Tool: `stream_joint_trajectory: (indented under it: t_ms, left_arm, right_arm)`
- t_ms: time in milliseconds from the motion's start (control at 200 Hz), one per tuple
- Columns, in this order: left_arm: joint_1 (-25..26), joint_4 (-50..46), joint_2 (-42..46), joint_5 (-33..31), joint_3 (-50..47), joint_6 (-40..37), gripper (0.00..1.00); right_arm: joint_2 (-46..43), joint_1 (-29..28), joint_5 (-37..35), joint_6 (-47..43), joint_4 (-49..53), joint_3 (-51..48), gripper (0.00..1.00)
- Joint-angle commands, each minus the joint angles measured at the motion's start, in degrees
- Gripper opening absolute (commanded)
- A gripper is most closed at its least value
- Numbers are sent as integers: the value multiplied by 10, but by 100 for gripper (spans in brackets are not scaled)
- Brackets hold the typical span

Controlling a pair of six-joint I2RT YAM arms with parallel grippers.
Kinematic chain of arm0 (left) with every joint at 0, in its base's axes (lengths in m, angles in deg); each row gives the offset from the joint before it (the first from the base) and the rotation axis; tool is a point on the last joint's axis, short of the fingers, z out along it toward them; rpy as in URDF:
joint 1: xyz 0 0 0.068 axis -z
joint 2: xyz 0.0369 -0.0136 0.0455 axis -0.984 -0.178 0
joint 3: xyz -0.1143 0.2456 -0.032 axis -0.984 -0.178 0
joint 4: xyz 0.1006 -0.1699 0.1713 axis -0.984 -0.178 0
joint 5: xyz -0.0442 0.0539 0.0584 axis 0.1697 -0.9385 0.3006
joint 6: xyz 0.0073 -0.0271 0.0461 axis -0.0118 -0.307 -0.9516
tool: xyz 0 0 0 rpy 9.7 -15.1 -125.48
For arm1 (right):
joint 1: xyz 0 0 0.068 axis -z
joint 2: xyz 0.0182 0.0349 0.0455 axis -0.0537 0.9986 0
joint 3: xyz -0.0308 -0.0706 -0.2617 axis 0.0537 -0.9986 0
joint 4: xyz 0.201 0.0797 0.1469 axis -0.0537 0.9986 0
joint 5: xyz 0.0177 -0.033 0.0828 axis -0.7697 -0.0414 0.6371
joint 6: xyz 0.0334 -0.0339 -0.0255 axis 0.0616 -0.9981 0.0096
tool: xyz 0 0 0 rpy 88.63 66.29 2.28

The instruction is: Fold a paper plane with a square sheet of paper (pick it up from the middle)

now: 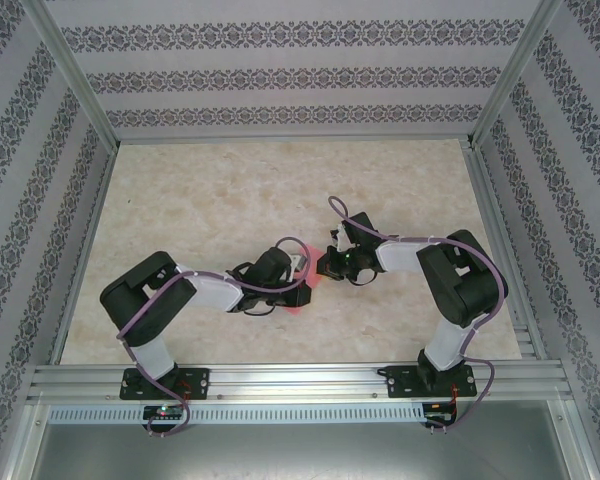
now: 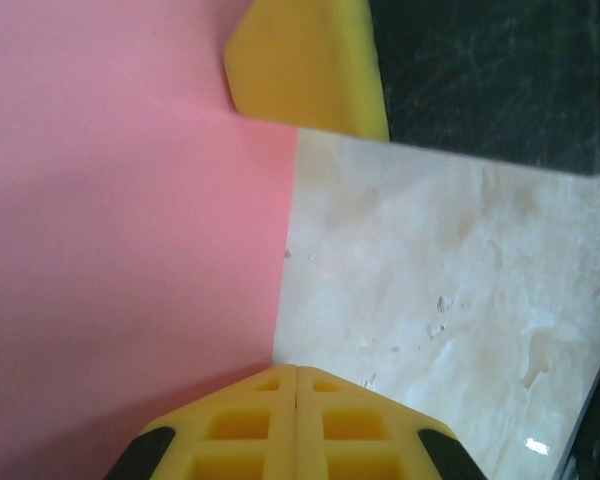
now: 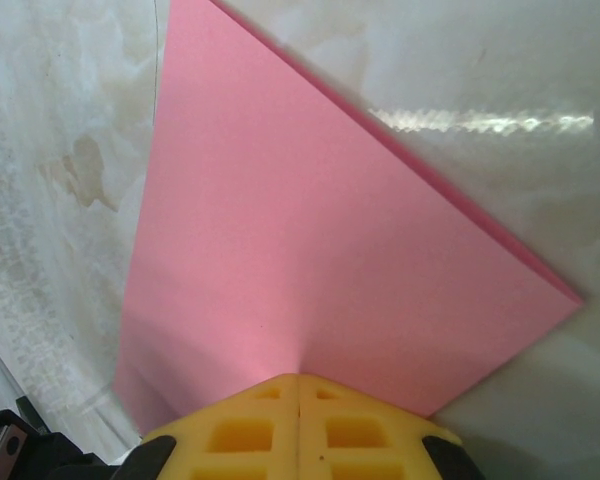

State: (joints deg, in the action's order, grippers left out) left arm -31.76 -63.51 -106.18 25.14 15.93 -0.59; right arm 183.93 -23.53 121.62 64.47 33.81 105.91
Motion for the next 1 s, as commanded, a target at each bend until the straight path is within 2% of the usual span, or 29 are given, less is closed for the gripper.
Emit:
stream_joint_trajectory:
  t_ms: [0, 535, 759, 994]
  left_arm:
    - [-2, -88, 10, 40, -36, -22, 0]
    - [37, -105, 80, 6, -108, 0, 0]
    - [40, -110, 106, -11, -99, 4, 0]
    - [40, -68, 176, -75, -58, 39, 0]
  right_arm:
    - [40, 13, -102, -13, 52, -14, 0]
    - [43, 14, -105, -15, 53, -16, 0]
    - [34, 14, -91, -18, 45, -15, 0]
    - [-29, 13, -43, -17, 22, 7, 0]
